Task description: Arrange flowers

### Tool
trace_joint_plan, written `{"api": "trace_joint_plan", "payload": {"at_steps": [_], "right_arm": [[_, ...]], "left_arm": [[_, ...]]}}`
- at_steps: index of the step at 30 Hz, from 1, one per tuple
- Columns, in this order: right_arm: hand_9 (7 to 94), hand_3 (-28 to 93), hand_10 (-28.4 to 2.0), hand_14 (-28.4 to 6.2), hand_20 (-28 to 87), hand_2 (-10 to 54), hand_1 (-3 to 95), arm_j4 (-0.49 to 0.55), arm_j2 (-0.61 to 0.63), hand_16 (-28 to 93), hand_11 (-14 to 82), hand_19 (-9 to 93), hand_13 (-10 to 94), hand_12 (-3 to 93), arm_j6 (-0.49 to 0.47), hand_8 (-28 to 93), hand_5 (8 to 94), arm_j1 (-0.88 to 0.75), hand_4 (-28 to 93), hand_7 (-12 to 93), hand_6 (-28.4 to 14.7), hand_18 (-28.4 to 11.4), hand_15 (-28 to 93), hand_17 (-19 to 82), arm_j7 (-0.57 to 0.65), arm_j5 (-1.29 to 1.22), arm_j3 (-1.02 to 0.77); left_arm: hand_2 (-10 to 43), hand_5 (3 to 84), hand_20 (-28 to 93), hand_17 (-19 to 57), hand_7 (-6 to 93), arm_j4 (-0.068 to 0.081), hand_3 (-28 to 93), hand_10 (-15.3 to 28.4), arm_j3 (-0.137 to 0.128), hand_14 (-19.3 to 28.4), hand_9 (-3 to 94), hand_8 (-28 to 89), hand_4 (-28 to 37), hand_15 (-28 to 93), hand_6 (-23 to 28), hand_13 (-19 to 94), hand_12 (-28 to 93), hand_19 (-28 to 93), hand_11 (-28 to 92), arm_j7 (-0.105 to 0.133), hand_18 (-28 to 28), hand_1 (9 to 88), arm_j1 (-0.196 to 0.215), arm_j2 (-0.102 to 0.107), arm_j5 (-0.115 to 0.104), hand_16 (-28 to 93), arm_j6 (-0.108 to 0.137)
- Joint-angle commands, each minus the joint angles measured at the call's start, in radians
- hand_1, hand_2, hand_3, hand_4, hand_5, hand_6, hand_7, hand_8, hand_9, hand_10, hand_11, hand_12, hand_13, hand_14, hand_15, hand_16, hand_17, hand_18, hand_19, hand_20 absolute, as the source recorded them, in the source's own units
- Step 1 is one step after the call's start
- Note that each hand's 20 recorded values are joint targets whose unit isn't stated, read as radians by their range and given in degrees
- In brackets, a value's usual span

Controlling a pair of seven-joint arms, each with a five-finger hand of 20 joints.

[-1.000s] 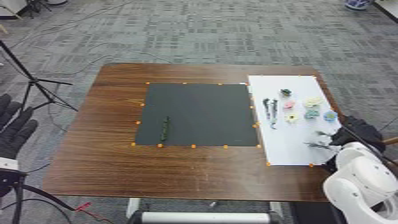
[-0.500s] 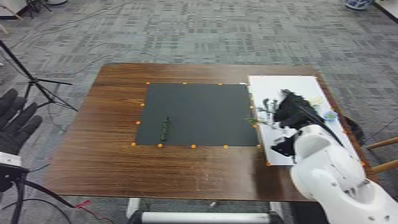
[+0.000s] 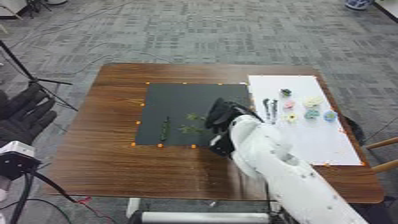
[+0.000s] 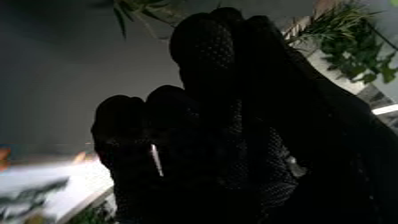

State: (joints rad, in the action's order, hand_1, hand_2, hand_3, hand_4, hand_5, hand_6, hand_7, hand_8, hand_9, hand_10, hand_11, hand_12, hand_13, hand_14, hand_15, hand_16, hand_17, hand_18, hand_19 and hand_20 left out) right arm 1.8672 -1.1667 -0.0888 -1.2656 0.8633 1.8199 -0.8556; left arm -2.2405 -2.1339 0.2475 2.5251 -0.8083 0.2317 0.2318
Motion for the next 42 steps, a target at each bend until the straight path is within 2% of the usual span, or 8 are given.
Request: {"api": "trace_joint_plan", "payload": {"at_steps": [1, 5, 22, 24, 27, 33, 35, 42], "right_arm": [[90.3, 70, -9.6, -15.8, 46, -9.5, 57.7, -0.075, -0.101, 46, 23.0, 93, 70, 50.7, 0.047, 21, 79.5, 0.039, -18, 30, -2.0, -28.4, 73, 42, 0.046, 0.098, 0.106], [89.9, 69, -9.7, -15.9, 46, -9.5, 57.5, -0.094, -0.107, 46, 23.5, 93, 70, 50.6, 0.104, 21, 79.3, 0.033, -18, 30, -2.2, -28.4, 73, 42, 0.043, 0.165, 0.153], [75.2, 69, -14.6, -19.8, 49, -9.5, 49.0, -0.050, -0.084, 47, 41.6, 91, 61, 48.8, 0.109, 14, 66.6, -0.003, -24, 31, -5.3, -28.4, 76, 36, 0.018, 0.184, 0.116], [74.3, 71, -15.4, -20.0, 49, -9.5, 46.2, -0.034, -0.081, 47, 45.1, 91, 61, 44.8, 0.112, 10, 66.1, -0.012, -25, 31, -5.4, -28.4, 76, 36, 0.006, 0.182, 0.105], [72.4, 72, -16.6, -20.2, 50, -9.5, 40.1, 0.000, -0.059, 49, 51.6, 91, 61, 40.6, 0.110, -9, 63.4, -0.030, -26, 33, -6.3, -28.4, 76, 36, -0.014, 0.207, 0.097], [66.2, 71, -19.1, -22.6, 52, -9.5, 36.5, 0.069, 0.007, 51, 56.5, 90, 57, 43.5, 0.046, -10, 57.5, -0.086, -24, 29, -8.7, -28.4, 79, 33, -0.113, 0.207, 0.038], [61.7, 71, -20.8, -24.0, 52, -9.5, 34.3, 0.103, 0.035, 49, 55.1, 87, 53, 41.0, 0.005, -9, 54.8, -0.118, -22, 28, -9.3, -28.4, 79, 30, -0.158, 0.192, 0.006], [46.2, 72, -27.5, -28.1, 49, -0.6, 27.9, 0.151, 0.051, 38, 20.0, 81, 35, 20.5, -0.234, -11, 56.2, -0.171, -19, 31, -7.1, -28.4, 75, 22, -0.231, 0.149, -0.084]], "left_arm": [[16.7, 35.2, 11, -3.2, 6.5, 0.005, 65, 11.1, 0.025, 11.8, 27.4, -5, -28.3, 13, 6.9, 21, 15, 12, 7, -0.011, 10.1, 21.9, -0.041, 0.018, 0.009, 0, 0.003], [16.3, 35.2, 11, -3.2, 6.6, 0.005, 66, 11.1, 0.030, 11.8, 27.4, -5, -28.3, 13, 6.9, 21, 15, 12, 7, -0.009, 10.1, 21.9, -0.044, 0.011, 0.013, 0, -0.001], [14.5, 35.2, 11, -3.3, 7.0, -0.013, 67, 11.0, 0.016, 12.3, 27.3, -5, -28.3, 14, 6.9, 21, 15, 12, 7, 0.017, 10.2, 23.7, -0.003, -0.021, 0.009, 1, 0.006], [14.4, 35.2, 11, -3.3, 7.0, -0.014, 67, 11.0, 0.015, 12.2, 27.2, -5, -28.3, 14, 6.9, 21, 15, 12, 7, 0.020, 10.2, 24.0, 0.002, -0.023, 0.008, 0, 0.005], [14.2, 35.2, 12, -3.2, 7.0, -0.016, 67, 11.0, 0.016, 12.3, 27.2, -5, -28.3, 14, 6.9, 21, 15, 13, 7, 0.025, 10.3, 24.1, 0.005, -0.027, 0.006, 1, 0.007], [14.1, 35.3, 12, -3.2, 7.1, -0.018, 67, 11.2, 0.013, 12.4, 27.2, -5, -28.3, 15, 7.0, 21, 15, 13, 7, 0.037, 10.4, 24.3, 0.015, -0.033, -0.001, 1, 0.012], [14.1, 35.3, 12, -3.2, 7.1, -0.022, 67, 11.2, 0.008, 12.5, 27.2, -5, -28.3, 15, 7.1, 21, 15, 13, 7, 0.039, 10.4, 24.3, 0.023, -0.035, 0.001, 1, 0.015], [14.2, 35.3, 12, -3.2, 7.2, -0.027, 67, 11.3, 0.002, 12.4, 27.3, -5, -28.3, 15, 7.1, 21, 15, 13, 8, 0.043, 10.4, 24.3, 0.038, -0.042, -0.007, 0, 0.017]]}}
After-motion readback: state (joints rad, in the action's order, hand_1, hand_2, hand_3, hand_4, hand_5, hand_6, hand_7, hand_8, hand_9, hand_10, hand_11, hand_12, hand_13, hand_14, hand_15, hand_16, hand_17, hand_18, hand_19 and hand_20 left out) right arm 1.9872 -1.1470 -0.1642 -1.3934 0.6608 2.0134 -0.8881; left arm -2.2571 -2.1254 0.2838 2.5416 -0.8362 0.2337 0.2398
